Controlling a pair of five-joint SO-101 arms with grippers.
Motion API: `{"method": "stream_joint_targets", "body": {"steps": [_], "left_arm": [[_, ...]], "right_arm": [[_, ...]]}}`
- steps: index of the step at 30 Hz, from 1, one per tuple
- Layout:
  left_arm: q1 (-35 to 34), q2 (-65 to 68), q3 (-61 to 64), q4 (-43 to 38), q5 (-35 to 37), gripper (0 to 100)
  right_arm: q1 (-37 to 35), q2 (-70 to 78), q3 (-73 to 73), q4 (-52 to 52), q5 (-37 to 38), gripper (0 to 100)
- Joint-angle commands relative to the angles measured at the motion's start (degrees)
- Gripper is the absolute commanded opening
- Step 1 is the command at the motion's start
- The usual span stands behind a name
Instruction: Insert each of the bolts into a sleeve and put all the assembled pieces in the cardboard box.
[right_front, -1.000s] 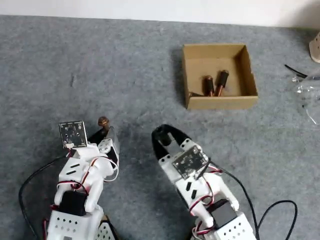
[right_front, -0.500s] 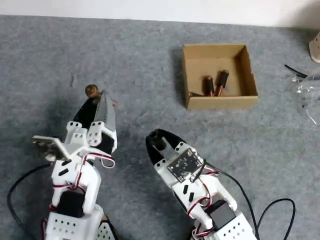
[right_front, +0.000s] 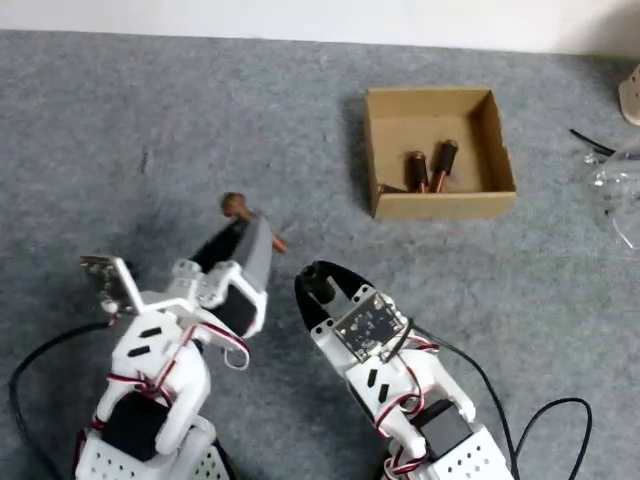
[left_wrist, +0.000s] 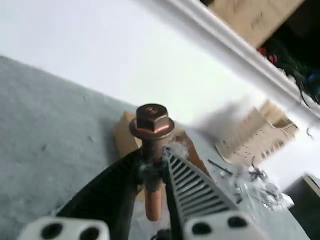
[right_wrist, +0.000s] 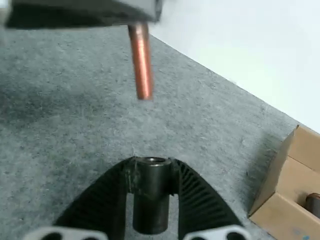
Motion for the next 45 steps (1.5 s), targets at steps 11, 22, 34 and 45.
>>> {"method": "stream_joint_targets", "body": {"steps": [11, 22, 34, 45], "left_arm": [[3.38, -1.1, 7.96, -3.25, 0.62, 1], [6.2, -1.1, 7.96, -12.48, 0.62, 1], [10.59, -1.01, 9.71, -5.89, 0.44, 1], [12.0, -0.92, 12.18, -3.87, 0.35, 1]], "right_arm": [[1.54, -1.27, 6.46, 0.31, -0.26, 0.5], [1.54, -0.92, 6.29, 0.31, -0.26, 0.5], [1.89, -1.1, 6.64, 0.31, -0.18, 0.5], [1.89, -0.92, 6.64, 0.31, -0.18, 0.5]]}}
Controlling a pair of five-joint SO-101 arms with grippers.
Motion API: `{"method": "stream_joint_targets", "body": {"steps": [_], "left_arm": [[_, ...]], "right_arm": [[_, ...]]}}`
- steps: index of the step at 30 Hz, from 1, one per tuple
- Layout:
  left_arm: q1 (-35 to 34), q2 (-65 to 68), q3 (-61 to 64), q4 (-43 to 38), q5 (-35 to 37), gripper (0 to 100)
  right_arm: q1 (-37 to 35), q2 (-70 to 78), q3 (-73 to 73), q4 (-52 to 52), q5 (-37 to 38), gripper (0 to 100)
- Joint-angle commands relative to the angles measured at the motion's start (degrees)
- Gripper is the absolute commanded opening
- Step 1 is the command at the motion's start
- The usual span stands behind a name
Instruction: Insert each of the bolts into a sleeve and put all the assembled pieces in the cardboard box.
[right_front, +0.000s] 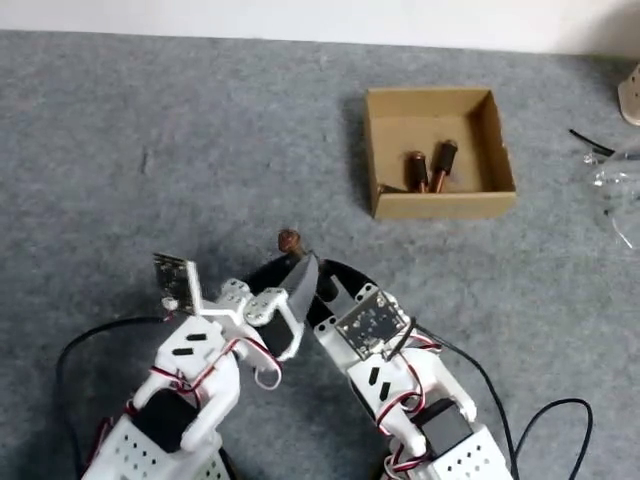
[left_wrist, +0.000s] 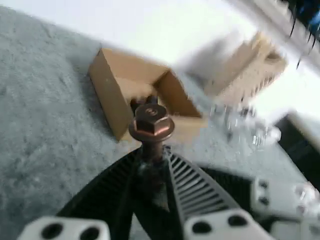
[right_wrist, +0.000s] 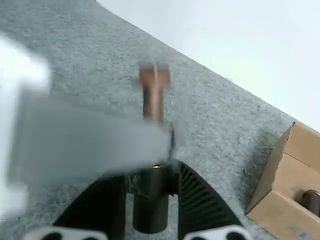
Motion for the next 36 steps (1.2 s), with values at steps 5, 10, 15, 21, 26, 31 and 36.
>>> {"method": "stream_joint_targets", "body": {"steps": [5, 10, 15, 21, 26, 31, 36], "left_arm": [[0.66, -0.75, -0.66, 0.44, -0.18, 1], [0.22, -0.66, -0.66, 0.44, -0.18, 1], [0.31, -0.57, -0.66, 1.93, -0.18, 15], [-2.24, -0.66, -1.27, 4.31, -0.09, 30], [-16.13, -0.84, -4.53, 3.43, 4.4, 26], [-33.8, -0.92, -8.13, 3.52, 16.88, 24], [-43.47, -0.66, -6.64, 3.34, 19.43, 19]], "right_arm": [[1.19, -0.75, 6.64, 0.04, -0.18, 0.5], [3.21, -1.1, 6.64, 0.04, -0.18, 0.5], [3.21, -1.1, 6.46, 0.04, -0.18, 0.5], [3.3, -1.1, 6.46, 0.04, -0.18, 0.5], [3.3, -1.1, 6.46, 0.04, -0.18, 0.5], [3.47, -1.1, 6.64, 0.04, -0.18, 0.5], [6.99, -1.19, 6.29, -0.22, -0.18, 0.5]]}}
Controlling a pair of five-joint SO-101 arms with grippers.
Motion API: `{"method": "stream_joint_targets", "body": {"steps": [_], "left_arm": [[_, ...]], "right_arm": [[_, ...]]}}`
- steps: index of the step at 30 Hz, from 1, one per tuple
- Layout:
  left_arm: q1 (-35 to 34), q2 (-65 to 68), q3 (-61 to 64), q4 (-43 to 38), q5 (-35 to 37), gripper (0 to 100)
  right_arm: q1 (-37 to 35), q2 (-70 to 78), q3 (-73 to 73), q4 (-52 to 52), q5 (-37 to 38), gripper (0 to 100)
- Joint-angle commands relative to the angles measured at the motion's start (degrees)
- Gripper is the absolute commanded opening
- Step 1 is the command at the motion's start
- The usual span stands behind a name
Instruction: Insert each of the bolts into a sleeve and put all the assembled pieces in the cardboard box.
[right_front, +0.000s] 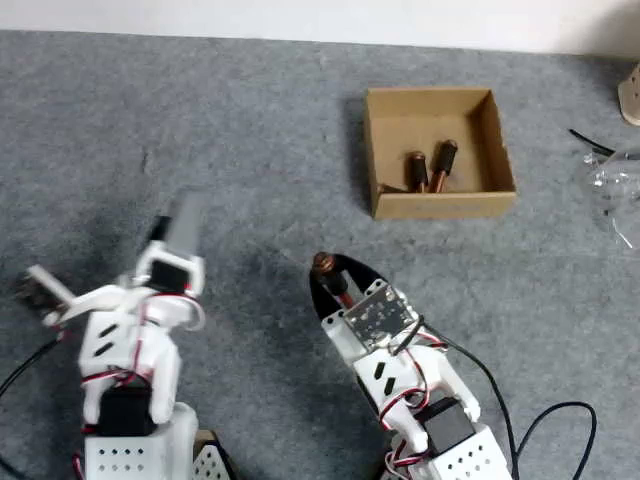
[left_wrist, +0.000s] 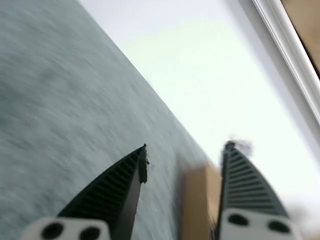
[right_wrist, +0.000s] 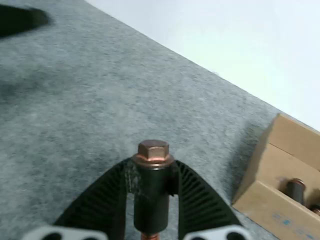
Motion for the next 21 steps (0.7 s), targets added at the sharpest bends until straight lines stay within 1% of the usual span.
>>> {"method": "stream_joint_targets", "body": {"steps": [1, 5, 9, 12, 14, 17, 20, 21], "left_arm": [[-3.3, -0.66, -1.01, -1.05, -0.62, 17], [2.15, -0.66, 3.3, -4.22, -14.68, 10], [8.48, -0.66, 6.64, -7.21, -32.26, 1], [12.62, -0.66, 7.78, -6.77, -44.66, 1], [13.23, -0.57, 8.04, -6.68, -48.35, 1], [12.97, -0.57, 8.04, -6.59, -49.05, 1], [13.14, -0.48, 8.13, -6.24, -55.3, 1], [13.23, -0.48, 8.13, -5.01, -57.58, 1]], "right_arm": [[3.21, -1.19, 6.29, -0.31, -0.26, 0.5], [3.65, -1.19, 6.29, -0.31, -0.26, 0.5], [3.74, -1.19, 6.64, -0.31, -0.26, 0.5], [5.32, -1.19, 6.55, -0.31, -0.26, 0.5], [7.96, -1.19, 6.37, -0.31, -0.35, 0.5], [11.21, -1.19, 6.29, -0.4, -0.62, 0.5], [11.56, -1.19, 6.37, -0.4, -0.62, 0.5], [11.56, -1.19, 6.37, -0.4, -0.62, 0.5]]}}
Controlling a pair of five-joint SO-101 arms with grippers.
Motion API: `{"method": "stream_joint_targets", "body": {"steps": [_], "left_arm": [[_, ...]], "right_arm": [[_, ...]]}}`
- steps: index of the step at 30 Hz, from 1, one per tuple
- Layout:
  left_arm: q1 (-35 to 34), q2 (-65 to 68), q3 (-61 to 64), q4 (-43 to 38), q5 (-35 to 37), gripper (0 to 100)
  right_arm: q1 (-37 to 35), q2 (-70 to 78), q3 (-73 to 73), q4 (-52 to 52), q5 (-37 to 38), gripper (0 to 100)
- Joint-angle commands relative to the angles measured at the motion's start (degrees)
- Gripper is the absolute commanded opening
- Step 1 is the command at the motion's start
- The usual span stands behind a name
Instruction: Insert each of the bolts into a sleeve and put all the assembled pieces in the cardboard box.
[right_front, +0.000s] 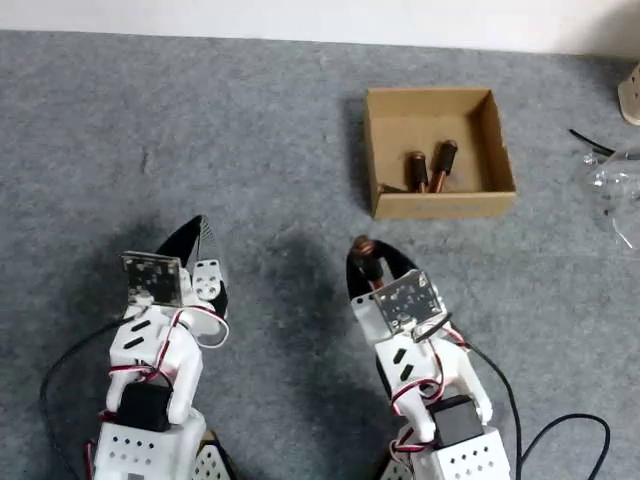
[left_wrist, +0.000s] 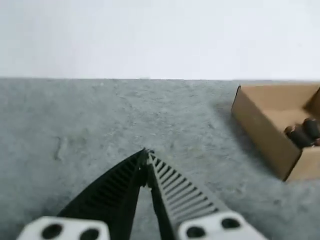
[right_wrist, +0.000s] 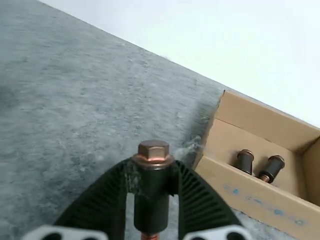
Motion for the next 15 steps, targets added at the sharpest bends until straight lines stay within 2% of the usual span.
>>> {"method": "stream_joint_targets", "body": {"steps": [1, 8, 15], "left_arm": [[1.1, -0.57, 0.84, 1.23, -7.38, 1], [1.1, -0.57, 0.92, 5.45, -15.03, 1], [0.84, -0.57, 0.92, 5.89, -15.12, 1]], "right_arm": [[1.27, -1.1, 6.29, -0.31, -0.62, 0.5], [5.67, -0.57, 5.14, -0.13, -0.62, 0.5], [7.78, -0.4, 0.04, 0.04, -0.44, 0.5]]}}
